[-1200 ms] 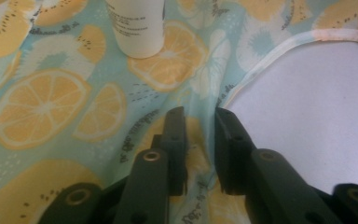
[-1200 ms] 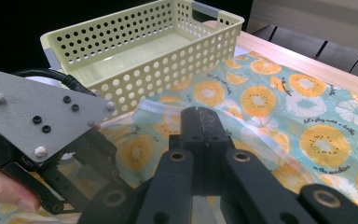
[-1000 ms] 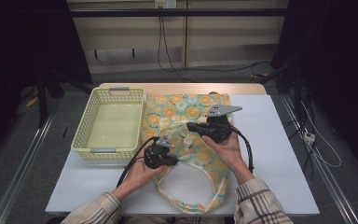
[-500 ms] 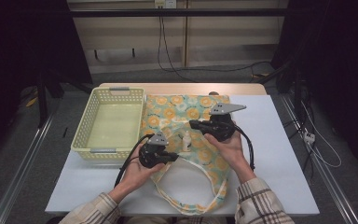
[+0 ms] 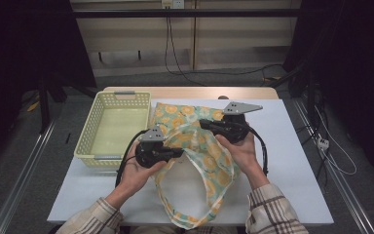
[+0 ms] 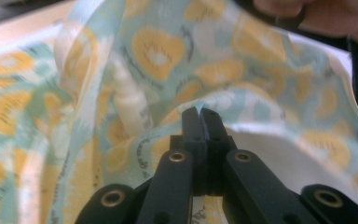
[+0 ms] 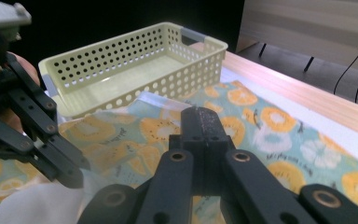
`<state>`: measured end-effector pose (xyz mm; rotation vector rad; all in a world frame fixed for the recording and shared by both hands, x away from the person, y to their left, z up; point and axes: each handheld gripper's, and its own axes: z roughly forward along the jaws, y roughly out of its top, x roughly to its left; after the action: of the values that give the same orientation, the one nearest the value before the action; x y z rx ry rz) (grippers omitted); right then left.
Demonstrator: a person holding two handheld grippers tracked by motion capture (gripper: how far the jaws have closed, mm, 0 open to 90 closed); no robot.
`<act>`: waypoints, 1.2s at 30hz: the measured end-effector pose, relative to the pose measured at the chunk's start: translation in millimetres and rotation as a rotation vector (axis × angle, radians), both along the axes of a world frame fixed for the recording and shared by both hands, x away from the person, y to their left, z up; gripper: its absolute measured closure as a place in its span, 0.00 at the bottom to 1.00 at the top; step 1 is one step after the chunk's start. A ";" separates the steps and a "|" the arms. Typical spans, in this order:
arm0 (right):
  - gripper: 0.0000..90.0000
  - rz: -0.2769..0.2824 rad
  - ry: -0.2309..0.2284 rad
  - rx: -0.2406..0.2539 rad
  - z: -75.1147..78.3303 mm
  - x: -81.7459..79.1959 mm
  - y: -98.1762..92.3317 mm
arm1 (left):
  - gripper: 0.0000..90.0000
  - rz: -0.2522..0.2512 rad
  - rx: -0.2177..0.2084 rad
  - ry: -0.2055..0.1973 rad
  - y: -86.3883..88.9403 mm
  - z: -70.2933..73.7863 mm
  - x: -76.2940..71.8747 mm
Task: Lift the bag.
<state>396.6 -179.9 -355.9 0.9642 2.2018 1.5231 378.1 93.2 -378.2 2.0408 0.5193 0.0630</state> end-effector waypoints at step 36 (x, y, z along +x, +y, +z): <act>1.00 -0.110 -0.169 0.084 103.3 33.2 -24.0 | 1.00 0.056 -0.252 -0.215 16.6 134.7 14.1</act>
<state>429.9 -203.9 -252.6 0.9276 1.9510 1.5947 392.2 109.8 -243.6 1.7492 0.4267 0.2360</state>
